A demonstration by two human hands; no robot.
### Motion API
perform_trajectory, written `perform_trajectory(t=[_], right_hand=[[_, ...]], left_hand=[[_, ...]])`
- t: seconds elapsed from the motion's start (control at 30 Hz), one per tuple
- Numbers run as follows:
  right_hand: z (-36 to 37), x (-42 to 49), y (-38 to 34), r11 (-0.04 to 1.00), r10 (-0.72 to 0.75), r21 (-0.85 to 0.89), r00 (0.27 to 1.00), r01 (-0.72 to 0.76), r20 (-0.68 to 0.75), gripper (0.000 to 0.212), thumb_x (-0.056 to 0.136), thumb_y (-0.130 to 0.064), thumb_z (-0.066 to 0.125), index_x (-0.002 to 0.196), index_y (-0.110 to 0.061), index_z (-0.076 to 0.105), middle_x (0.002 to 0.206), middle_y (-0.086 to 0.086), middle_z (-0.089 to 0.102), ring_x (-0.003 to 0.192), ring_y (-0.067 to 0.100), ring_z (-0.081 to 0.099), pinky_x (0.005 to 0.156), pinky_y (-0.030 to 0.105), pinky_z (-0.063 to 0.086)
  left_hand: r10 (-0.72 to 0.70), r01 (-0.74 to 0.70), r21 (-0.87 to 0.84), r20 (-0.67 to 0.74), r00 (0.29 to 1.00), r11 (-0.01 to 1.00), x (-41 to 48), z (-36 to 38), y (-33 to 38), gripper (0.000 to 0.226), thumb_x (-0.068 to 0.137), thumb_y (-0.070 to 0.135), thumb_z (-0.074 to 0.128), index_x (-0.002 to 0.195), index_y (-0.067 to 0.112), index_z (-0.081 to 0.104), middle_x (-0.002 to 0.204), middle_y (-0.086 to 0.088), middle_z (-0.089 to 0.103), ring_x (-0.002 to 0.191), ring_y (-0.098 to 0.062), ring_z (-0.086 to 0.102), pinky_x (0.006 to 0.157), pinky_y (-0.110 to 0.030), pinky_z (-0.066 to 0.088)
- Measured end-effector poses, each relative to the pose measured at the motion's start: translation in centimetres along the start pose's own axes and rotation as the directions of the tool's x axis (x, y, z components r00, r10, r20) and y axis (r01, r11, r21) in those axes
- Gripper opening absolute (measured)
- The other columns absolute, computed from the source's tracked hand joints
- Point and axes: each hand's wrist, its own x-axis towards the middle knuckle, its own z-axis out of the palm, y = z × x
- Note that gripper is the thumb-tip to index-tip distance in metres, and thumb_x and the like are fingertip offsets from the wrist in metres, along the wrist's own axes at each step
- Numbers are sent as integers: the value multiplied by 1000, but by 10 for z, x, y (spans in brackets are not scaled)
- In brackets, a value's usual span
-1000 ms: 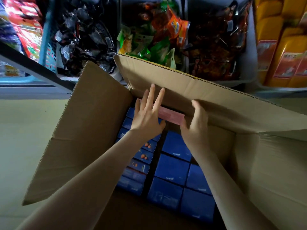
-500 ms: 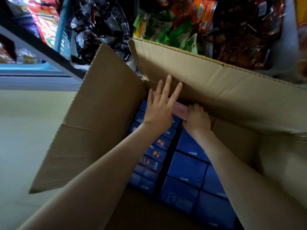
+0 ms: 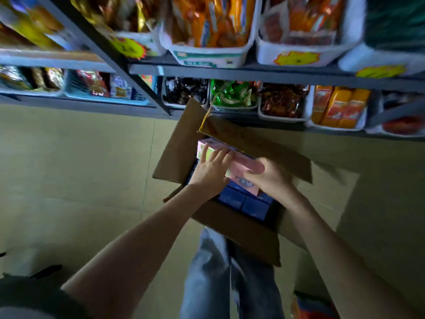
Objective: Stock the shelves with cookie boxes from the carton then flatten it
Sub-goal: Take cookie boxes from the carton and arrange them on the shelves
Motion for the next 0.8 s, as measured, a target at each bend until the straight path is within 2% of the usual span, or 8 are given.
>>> perform_trajectory(t=[0.13, 0.23, 0.33, 0.47, 0.57, 0.67, 0.73, 0.8], right_hand=[[-79, -76, -64, 982, -98, 162, 995, 94, 17, 14, 82, -33, 69, 92, -30, 59, 89, -14, 61, 87, 12, 60, 77, 26, 45], [-128, -126, -113, 950, -198, 239, 979, 202, -42, 11, 86, -25, 69, 95, -25, 63, 90, -12, 61, 87, 8, 57, 73, 14, 41], [-170, -170, -160, 915, -293, 261, 952, 307, -90, 3, 84, -31, 69, 85, -29, 66, 93, -5, 66, 95, 19, 61, 79, 28, 43], [-211, -217, -215, 876, -374, 267, 915, 402, -149, 24, 60, -55, 70, 76, -37, 69, 93, -6, 67, 95, 18, 61, 81, 34, 43], [-232, -245, -248, 826, -454, 299, 878, 478, -148, 19, 70, -47, 67, 78, -30, 68, 85, -3, 66, 87, 19, 59, 70, 31, 39], [-245, -268, -278, 748, -517, 399, 842, 531, -154, 10, 89, -29, 58, 84, -22, 62, 80, 2, 63, 70, 14, 59, 54, 20, 43], [-250, -282, -299, 675, -573, 474, 806, 566, -147, 13, 92, -32, 52, 91, -21, 60, 86, 3, 67, 73, 15, 63, 54, 17, 46], [-252, -295, -323, 616, -634, 496, 759, 612, -148, 27, 85, -47, 54, 96, -24, 63, 91, -2, 72, 81, 15, 67, 61, 20, 50]], left_hand=[[79, -84, -13, -231, 970, 996, -47, -121, 13, 64, 71, 40, 75, 123, 9, 54, 120, -8, 58, 119, -27, 52, 113, -53, 20], [113, -123, -12, -327, 938, 992, -71, -203, 24, 67, 69, 43, 75, 123, 9, 56, 116, -10, 61, 114, -29, 56, 108, -46, 26], [160, -169, 19, -435, 886, 985, -90, -276, 35, 65, 68, 45, 74, 119, 7, 58, 112, -12, 62, 106, -33, 58, 98, -40, 32], [195, -190, 60, -490, 850, 980, -112, -353, 45, 68, 69, 53, 63, 120, 9, 57, 111, -14, 61, 101, -36, 59, 86, -44, 49], [174, -218, -24, -521, 836, 976, -125, -400, 45, 69, 71, 46, 68, 129, 13, 53, 120, -12, 58, 111, -36, 55, 91, -46, 47], [145, -241, -102, -558, 817, 965, -138, -437, 39, 70, 73, 43, 70, 133, 11, 52, 121, -13, 57, 112, -33, 53, 94, -39, 42], [122, -277, -187, -578, 807, 943, -147, -458, 33, 68, 75, 38, 75, 134, 11, 51, 112, -6, 55, 104, -26, 52, 90, -31, 39], [79, -294, -338, -528, 846, 894, -155, -478, 24, 68, 78, 33, 76, 137, 16, 48, 105, 4, 47, 99, -15, 46, 86, -22, 36]])
